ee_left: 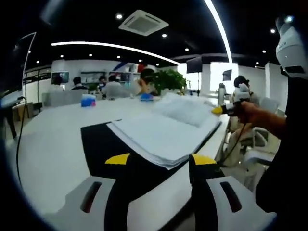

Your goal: Flip through the bound document one page at a time

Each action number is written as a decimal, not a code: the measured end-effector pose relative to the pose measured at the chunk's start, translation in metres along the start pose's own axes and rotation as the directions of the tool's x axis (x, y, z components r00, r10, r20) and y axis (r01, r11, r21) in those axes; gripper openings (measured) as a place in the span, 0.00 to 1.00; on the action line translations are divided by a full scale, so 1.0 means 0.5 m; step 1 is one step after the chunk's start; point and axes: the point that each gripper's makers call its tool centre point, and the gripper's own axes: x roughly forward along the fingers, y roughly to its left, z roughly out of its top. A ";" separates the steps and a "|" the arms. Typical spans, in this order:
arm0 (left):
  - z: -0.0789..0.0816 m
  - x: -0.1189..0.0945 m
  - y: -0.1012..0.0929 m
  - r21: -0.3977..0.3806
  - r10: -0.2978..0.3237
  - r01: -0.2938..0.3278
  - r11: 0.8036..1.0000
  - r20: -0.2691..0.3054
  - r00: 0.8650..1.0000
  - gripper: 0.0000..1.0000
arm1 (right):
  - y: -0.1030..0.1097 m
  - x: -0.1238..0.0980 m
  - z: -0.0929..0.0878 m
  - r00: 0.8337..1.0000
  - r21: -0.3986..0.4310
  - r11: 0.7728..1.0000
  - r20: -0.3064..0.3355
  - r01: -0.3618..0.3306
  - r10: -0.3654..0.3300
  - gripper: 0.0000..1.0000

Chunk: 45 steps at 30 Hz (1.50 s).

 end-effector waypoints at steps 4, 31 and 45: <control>0.000 -0.011 0.011 0.007 0.025 -0.026 1.000 0.011 1.000 0.46 | 0.047 0.003 0.040 0.999 -0.111 0.994 0.048 -0.001 0.007 0.02; -0.010 -0.027 0.012 -0.058 0.011 -0.008 0.998 0.044 0.999 0.33 | 0.268 0.047 0.054 0.965 -0.257 0.944 0.108 -0.206 0.240 0.02; -0.016 -0.044 0.025 -0.072 0.017 -0.014 0.997 0.043 0.999 0.33 | 0.407 0.124 -0.094 0.918 -0.214 0.893 -0.078 -0.395 0.388 0.02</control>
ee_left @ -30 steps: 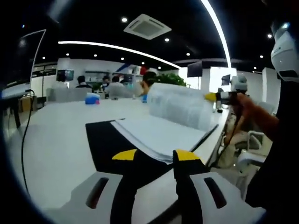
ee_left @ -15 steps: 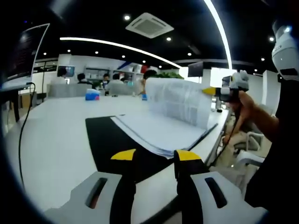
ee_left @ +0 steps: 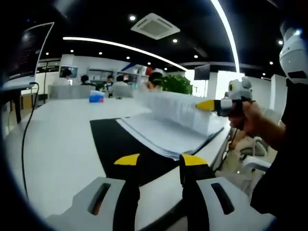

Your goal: Flip through the bound document one page at a time

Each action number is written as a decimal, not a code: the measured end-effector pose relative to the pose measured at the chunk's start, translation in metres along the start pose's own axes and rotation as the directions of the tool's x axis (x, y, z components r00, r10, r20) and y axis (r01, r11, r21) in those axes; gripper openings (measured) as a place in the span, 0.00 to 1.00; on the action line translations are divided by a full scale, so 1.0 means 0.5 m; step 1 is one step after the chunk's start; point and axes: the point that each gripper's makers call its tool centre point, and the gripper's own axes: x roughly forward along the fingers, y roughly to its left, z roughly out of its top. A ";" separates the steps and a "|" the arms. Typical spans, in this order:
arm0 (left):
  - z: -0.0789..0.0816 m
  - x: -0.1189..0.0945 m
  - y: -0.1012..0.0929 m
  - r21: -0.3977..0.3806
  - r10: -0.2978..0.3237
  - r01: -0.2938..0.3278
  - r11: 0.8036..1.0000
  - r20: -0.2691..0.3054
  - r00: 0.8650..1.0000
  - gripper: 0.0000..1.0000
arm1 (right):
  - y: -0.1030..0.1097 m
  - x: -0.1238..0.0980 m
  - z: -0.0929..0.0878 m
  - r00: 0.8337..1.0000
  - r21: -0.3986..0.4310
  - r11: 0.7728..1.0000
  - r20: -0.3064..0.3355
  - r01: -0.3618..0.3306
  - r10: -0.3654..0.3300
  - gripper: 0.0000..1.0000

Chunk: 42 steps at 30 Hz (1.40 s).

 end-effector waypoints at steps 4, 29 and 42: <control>-0.004 -0.001 0.003 0.000 0.002 -0.002 1.000 -0.004 1.000 0.33 | 0.028 0.027 -0.030 0.998 -0.014 0.999 -0.046 -0.034 0.033 0.02; -0.006 0.016 0.013 -0.011 0.003 -0.003 1.000 -0.012 1.000 0.31 | 0.065 0.080 -0.196 0.945 -0.049 0.997 -0.325 -0.064 0.045 0.04; -0.022 0.023 -0.003 -0.003 -0.011 0.011 1.000 -0.045 0.999 0.30 | 0.097 0.085 -0.197 0.947 -0.094 0.987 -0.306 -0.132 0.097 0.18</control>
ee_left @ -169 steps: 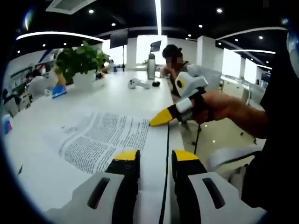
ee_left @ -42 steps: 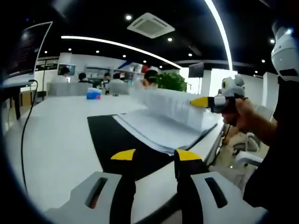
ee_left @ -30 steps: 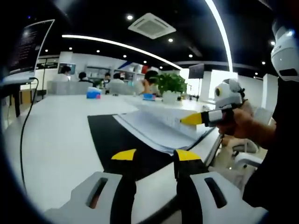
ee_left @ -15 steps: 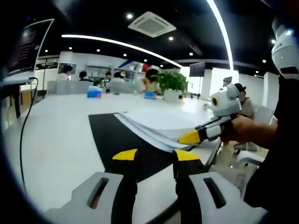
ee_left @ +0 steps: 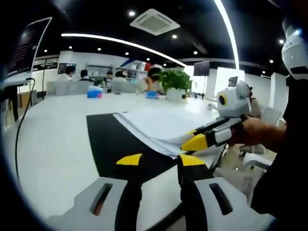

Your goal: Flip through the bound document one page at a time

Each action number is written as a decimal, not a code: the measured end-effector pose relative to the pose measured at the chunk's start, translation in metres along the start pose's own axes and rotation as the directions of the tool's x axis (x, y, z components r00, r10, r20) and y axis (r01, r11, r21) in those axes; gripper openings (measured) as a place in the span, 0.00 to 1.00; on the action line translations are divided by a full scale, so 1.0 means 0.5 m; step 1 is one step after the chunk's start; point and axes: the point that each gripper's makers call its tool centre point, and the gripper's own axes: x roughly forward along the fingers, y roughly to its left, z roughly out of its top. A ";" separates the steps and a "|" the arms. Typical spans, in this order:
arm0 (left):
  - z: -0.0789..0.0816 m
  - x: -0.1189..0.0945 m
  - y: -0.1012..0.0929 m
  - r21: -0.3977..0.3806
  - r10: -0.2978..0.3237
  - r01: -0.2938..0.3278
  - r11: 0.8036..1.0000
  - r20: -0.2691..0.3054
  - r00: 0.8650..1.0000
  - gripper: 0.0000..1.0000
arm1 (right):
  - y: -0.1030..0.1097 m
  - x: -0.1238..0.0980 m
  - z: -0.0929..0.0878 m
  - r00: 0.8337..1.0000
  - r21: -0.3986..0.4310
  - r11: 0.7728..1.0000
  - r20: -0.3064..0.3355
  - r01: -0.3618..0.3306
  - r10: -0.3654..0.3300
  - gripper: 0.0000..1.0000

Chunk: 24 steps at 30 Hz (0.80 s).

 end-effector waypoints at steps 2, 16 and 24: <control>-0.001 -0.001 0.005 0.003 0.009 -0.009 1.000 -0.006 1.000 0.30 | 0.004 -0.001 -0.001 1.000 -0.010 1.000 0.007 -0.003 0.003 0.19; 0.022 -0.002 0.018 0.006 0.044 -0.044 0.999 0.030 0.999 0.28 | 0.054 0.014 -0.007 0.996 -0.074 0.994 0.016 -0.086 0.087 0.21; 0.011 -0.005 0.023 -0.007 0.048 -0.048 0.999 0.018 0.999 0.29 | 0.061 0.020 -0.005 0.994 -0.053 0.993 0.016 -0.104 0.105 0.19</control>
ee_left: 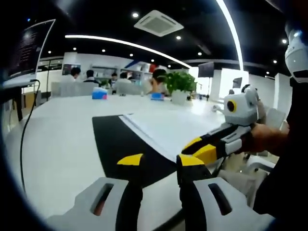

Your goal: Flip through the bound document one page at a time

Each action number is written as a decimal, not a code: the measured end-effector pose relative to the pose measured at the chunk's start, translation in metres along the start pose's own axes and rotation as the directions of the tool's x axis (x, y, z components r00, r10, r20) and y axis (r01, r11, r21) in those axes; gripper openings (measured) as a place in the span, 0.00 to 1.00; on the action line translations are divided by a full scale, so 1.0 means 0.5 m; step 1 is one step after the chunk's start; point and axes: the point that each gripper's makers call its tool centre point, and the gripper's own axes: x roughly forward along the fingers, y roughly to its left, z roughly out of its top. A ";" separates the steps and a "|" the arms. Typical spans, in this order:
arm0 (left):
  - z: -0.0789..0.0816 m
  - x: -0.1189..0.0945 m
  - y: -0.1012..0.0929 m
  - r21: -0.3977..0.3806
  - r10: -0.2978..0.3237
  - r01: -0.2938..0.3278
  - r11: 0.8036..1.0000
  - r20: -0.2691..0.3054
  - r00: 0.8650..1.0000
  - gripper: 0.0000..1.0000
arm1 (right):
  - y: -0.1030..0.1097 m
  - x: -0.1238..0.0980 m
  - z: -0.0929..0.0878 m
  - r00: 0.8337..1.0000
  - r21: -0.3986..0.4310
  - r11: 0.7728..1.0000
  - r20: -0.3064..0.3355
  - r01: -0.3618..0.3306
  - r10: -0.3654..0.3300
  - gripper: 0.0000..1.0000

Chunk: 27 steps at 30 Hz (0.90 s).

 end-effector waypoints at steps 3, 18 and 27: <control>0.001 0.000 0.003 -0.001 0.000 0.000 1.000 -0.001 1.000 0.29 | 0.000 0.000 0.000 1.000 0.001 1.000 0.002 0.007 -0.007 0.18; 0.052 0.048 -0.018 0.045 -0.105 0.107 0.993 -0.040 0.994 0.27 | 0.010 0.001 -0.002 0.999 -0.074 0.996 0.006 0.051 -0.051 0.22; 0.082 0.126 -0.055 0.082 -0.211 0.218 0.973 -0.081 0.974 0.29 | 0.022 0.003 -0.006 0.999 -0.102 0.994 -0.028 0.033 -0.036 0.28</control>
